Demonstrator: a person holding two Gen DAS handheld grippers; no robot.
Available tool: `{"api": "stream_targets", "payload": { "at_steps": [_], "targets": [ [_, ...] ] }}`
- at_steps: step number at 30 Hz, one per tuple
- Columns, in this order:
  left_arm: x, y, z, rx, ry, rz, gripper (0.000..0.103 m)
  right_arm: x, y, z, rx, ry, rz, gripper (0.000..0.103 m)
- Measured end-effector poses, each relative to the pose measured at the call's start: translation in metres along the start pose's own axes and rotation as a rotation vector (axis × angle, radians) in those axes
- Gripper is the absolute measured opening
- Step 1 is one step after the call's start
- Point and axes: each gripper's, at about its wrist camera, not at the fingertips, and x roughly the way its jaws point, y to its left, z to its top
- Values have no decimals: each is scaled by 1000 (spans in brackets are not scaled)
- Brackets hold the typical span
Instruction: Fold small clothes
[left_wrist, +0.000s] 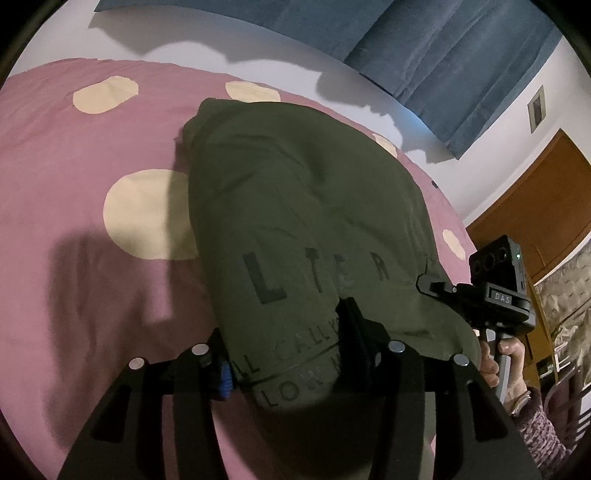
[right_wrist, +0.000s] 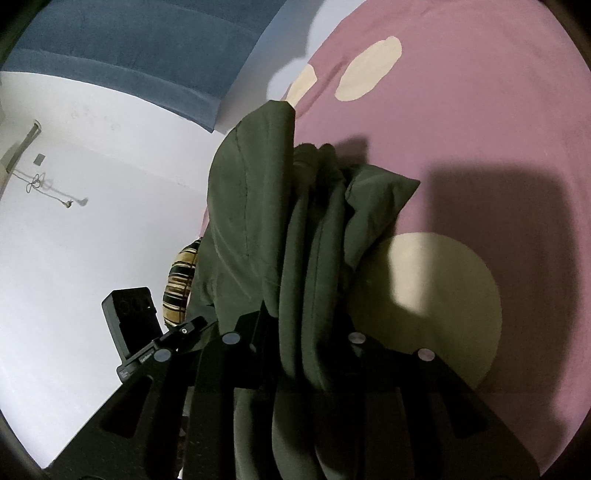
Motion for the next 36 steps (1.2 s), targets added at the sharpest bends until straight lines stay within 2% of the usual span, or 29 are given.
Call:
{"api": "stream_targets", "payload": {
  "at_steps": [3,5,7,13,16,19,21,22,23,26,29,33,36],
  "targets": [
    [-5,2,-3,-25,-10,-8,57,-5,0,0,11,10,2,35],
    [-10,2,-7,-27,-22,5,60,-16,-2,-4,9,11,-13,50],
    [-18,1,-13,-27,-42,9,62,-23,-1,-7,1,-1,-26,57],
    [-42,-10,-31,-7,-81,14,70,-45,4,-29,-14,3,-14,64],
    [-45,-21,-39,40,-78,38,71,-50,11,-43,-38,13,-13,67],
    [-40,-29,-47,113,-73,100,71,-51,15,-55,-58,11,-37,67],
    [-35,-31,-51,145,-76,146,73,-47,13,-59,-43,26,-62,55],
    [-34,-29,-51,149,-74,147,73,-45,11,-62,-29,38,-67,45],
    [-35,-27,-51,148,-74,143,73,-45,9,-63,-16,37,-61,40],
    [-36,-27,-46,175,-78,158,71,-47,8,-68,23,18,-22,35],
    [-37,-28,-43,220,-79,182,71,-46,7,-71,40,2,-17,34],
    [-34,-21,-44,158,-69,141,71,-47,-11,-75,92,-23,19,36],
    [-40,-28,-50,156,-92,177,72,-52,-5,-75,81,-47,12,47]
  ]
}}
